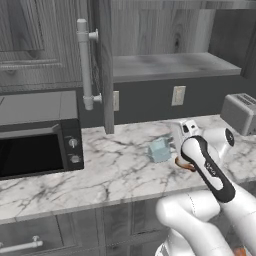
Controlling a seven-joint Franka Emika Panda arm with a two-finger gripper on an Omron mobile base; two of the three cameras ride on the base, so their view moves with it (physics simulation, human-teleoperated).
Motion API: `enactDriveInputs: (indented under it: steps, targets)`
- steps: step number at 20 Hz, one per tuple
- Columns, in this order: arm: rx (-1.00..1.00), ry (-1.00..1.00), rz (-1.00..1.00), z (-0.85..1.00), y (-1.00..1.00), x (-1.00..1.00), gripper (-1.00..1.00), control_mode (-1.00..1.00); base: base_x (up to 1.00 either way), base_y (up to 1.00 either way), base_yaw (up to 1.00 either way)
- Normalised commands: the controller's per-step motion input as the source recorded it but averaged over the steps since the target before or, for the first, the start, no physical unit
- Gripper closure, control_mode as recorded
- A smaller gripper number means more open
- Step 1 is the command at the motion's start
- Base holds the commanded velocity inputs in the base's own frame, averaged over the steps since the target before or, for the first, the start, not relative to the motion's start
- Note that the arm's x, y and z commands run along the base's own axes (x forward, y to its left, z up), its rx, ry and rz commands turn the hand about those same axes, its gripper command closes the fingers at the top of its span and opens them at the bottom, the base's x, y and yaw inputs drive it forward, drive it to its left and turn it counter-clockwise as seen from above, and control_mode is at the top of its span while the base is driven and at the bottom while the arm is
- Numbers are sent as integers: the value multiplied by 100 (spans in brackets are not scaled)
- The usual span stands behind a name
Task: Retrieve the tupperware from the cabinet, then place the raw meat into the tupperware to avoid contamination.
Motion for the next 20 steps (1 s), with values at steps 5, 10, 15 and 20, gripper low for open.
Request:
enactDriveInputs:
  steps: [5, 10, 15, 20]
  targets:
    - [0, -2, -1, -30, 15, 12, 100, -100, 0, 0, 0]
    - [0, -7, -1, -41, 10, 6, 100, -100, 0, 0, 0]
    - [-2, -7, -2, -55, 8, 0, 100, -100, 0, 0, 0]
    - [-5, -7, -1, -50, 13, 0, 100, -100, 0, 0, 0]
